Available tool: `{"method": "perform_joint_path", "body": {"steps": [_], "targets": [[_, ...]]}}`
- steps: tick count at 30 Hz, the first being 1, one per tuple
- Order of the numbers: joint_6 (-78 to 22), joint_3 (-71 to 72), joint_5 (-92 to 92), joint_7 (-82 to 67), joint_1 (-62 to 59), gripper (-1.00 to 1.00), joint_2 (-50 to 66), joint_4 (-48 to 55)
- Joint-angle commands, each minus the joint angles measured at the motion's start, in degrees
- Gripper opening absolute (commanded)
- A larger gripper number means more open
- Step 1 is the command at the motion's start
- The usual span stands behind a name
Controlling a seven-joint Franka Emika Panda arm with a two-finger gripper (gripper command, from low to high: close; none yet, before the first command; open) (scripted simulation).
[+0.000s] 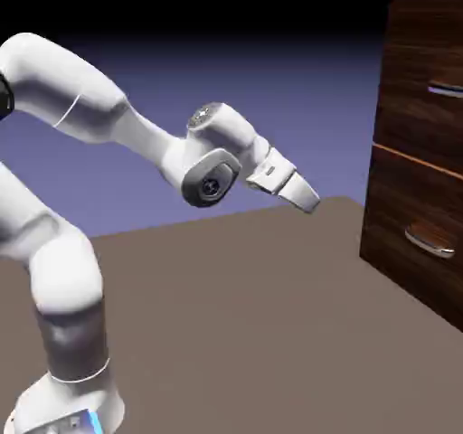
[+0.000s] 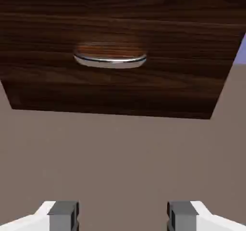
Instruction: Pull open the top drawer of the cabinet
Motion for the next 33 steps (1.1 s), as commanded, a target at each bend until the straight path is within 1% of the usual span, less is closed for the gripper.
{"method": "perform_joint_path", "body": {"steps": [1,33], "targets": [[-0.6,1.9,-2.5,-0.6,-0.7,0.0,2.0,1.3],[-20.4,62.0,-82.2,-19.4,-24.0,0.0,65.7,41.8]]}}
